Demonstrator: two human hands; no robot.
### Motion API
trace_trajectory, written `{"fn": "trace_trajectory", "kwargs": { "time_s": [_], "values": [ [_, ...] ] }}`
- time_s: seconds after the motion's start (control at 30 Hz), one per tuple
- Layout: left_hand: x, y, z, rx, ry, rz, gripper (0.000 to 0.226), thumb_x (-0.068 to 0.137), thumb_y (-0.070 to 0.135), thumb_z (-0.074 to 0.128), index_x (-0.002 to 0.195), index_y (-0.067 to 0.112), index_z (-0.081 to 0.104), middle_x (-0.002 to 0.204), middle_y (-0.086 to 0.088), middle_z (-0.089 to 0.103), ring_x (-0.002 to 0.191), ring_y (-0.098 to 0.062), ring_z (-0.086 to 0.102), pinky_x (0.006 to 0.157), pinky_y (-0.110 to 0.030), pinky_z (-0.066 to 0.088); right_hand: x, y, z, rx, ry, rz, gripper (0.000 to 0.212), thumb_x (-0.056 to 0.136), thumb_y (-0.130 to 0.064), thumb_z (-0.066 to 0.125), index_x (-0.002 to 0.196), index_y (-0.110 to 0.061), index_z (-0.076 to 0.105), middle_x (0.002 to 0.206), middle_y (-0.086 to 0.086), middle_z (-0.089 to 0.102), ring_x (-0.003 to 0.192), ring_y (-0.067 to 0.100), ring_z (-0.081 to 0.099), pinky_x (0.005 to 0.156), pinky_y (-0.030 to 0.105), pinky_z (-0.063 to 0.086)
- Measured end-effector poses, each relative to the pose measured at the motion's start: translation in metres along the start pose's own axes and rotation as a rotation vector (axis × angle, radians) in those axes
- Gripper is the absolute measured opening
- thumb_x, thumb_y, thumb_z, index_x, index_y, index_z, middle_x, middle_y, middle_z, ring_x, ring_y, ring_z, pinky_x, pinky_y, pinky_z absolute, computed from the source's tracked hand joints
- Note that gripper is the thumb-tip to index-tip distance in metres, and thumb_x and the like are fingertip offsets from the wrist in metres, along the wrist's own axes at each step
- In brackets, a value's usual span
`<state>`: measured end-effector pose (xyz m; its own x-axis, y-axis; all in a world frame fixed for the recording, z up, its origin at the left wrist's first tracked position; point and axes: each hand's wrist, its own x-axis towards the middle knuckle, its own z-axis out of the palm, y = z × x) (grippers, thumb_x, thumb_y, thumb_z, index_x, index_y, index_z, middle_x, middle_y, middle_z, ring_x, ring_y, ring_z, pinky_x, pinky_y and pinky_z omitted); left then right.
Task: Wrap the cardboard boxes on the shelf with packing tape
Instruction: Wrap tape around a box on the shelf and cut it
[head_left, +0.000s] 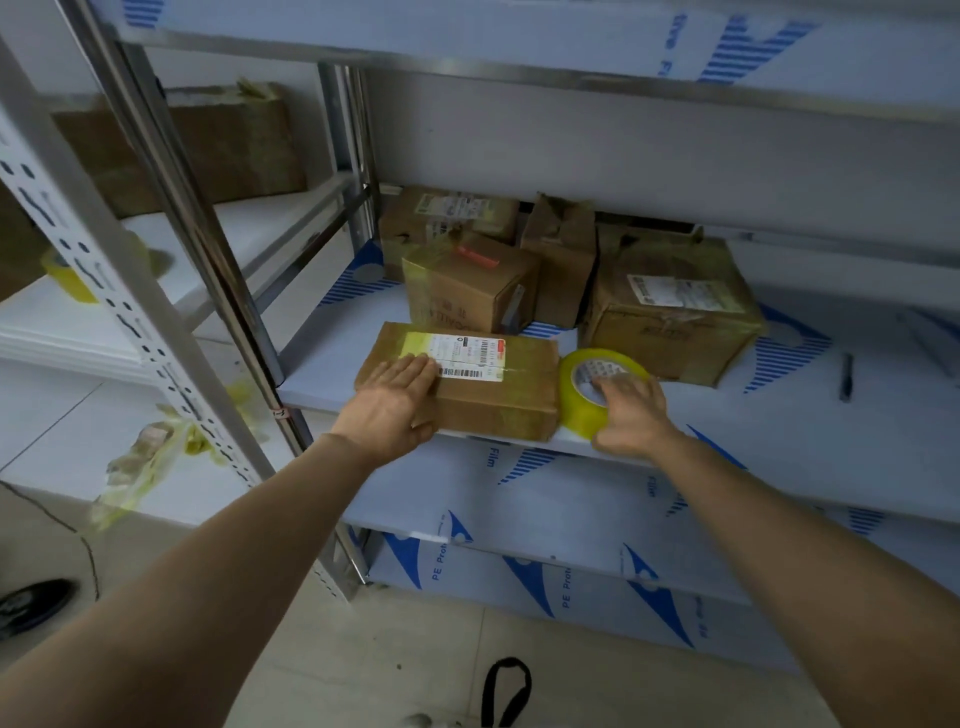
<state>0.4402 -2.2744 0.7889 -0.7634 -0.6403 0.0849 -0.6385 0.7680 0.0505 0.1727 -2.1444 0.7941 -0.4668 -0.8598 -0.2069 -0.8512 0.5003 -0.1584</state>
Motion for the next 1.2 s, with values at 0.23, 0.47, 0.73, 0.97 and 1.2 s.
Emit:
{"fn": "trace_trajectory", "kwargs": {
  "time_s": [0.23, 0.47, 0.73, 0.97, 1.2],
  "values": [
    [0.016, 0.025, -0.017, 0.05, 0.087, 0.012, 0.067, 0.093, 0.047, 0.042, 0.15, 0.017, 0.026, 0.155, -0.004, 0.029, 0.143, -0.019, 0.025, 0.116, -0.029, -0.001, -0.007, 0.024, -0.017, 0.337, 0.068, -0.078, 0.05, 0.076, -0.026, 0.079, 0.119, -0.009, 0.06, 0.12, 0.012, 0.059, 0.112, 0.03, 0.054, 0.089, 0.034, 0.043],
    [0.058, 0.094, -0.058, -0.775, 0.352, -0.184, 0.051, 0.089, 0.02, 0.055, 0.139, 0.01, 0.046, 0.128, -0.014, 0.056, 0.118, -0.029, 0.053, 0.099, -0.039, 0.044, -0.037, 0.02, -0.065, 0.765, 0.154, -0.208, 0.035, 0.07, -0.009, 0.082, 0.101, -0.011, 0.065, 0.097, 0.012, 0.065, 0.089, 0.022, 0.058, 0.08, 0.037, 0.047],
    [0.085, 0.129, -0.102, -1.188, 0.229, -0.144, 0.077, 0.067, 0.032, 0.043, 0.141, 0.011, 0.044, 0.142, -0.011, 0.043, 0.132, -0.024, 0.039, 0.111, -0.041, 0.032, -0.048, 0.003, -0.082, 0.81, 0.146, -0.341, 0.04, 0.069, -0.006, 0.082, 0.103, -0.014, 0.064, 0.101, 0.002, 0.062, 0.094, 0.015, 0.057, 0.083, 0.027, 0.045],
    [0.078, 0.111, -0.117, -1.527, 0.266, -0.317, 0.023, 0.084, 0.007, 0.068, 0.106, -0.001, 0.069, 0.093, -0.009, 0.07, 0.085, -0.018, 0.065, 0.085, -0.032, 0.054, -0.052, -0.009, -0.096, 0.824, 0.059, -0.403, 0.042, 0.068, -0.003, 0.081, 0.107, -0.002, 0.065, 0.107, 0.016, 0.067, 0.094, 0.021, 0.062, 0.088, 0.035, 0.049],
    [0.07, 0.088, -0.12, -1.287, 0.3, -0.386, 0.016, 0.09, 0.018, 0.065, 0.094, 0.004, 0.07, 0.079, -0.003, 0.065, 0.077, -0.017, 0.062, 0.079, -0.032, 0.055, -0.051, -0.037, -0.106, 0.925, -0.051, -0.484, 0.026, 0.072, 0.0, 0.077, 0.094, -0.009, 0.066, 0.084, -0.003, 0.067, 0.065, -0.008, 0.06, 0.065, 0.011, 0.049]
  ]
}}
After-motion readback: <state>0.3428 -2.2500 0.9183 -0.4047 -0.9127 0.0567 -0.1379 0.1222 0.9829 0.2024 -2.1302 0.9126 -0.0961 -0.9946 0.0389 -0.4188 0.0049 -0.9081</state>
